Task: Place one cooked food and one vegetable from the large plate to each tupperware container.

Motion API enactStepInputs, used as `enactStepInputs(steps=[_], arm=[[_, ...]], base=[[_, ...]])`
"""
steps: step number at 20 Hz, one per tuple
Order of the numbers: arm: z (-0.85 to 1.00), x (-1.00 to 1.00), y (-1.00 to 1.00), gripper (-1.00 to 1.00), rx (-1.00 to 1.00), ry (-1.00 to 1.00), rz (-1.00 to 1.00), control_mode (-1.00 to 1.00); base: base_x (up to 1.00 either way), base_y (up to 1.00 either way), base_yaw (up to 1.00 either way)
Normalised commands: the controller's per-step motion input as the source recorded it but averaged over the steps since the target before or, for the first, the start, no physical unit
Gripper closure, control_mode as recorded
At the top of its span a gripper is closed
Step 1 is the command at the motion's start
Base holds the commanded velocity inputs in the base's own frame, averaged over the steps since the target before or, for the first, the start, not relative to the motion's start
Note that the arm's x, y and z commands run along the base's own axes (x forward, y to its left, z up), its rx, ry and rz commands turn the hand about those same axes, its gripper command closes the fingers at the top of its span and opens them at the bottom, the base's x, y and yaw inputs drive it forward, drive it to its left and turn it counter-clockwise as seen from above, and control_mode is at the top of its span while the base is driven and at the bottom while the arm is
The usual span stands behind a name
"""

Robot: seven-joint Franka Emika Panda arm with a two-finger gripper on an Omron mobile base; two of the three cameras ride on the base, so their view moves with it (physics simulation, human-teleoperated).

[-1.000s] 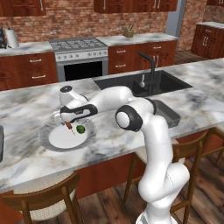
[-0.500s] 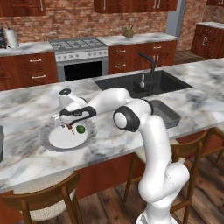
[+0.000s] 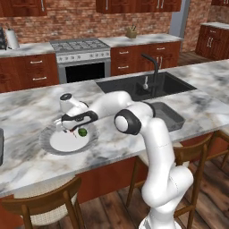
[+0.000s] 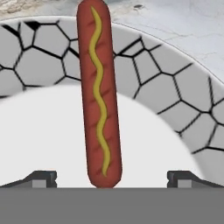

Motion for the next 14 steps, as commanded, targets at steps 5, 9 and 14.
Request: enactStepInputs(steps=[5, 9, 14], arm=[[-0.15, 0.11, 0.00, -1.00, -0.03, -0.02, 0.00, -1.00], [0.00, 0.04, 0.03, -1.00, 0.00, -0.02, 0.00, -1.00], [-0.09, 0.06, 0.10, -1.00, -0.03, -0.02, 0.00, -1.00]], base=[[0.00, 0.00, 0.00], [0.00, 0.00, 0.00], [0.00, 0.00, 0.00]])
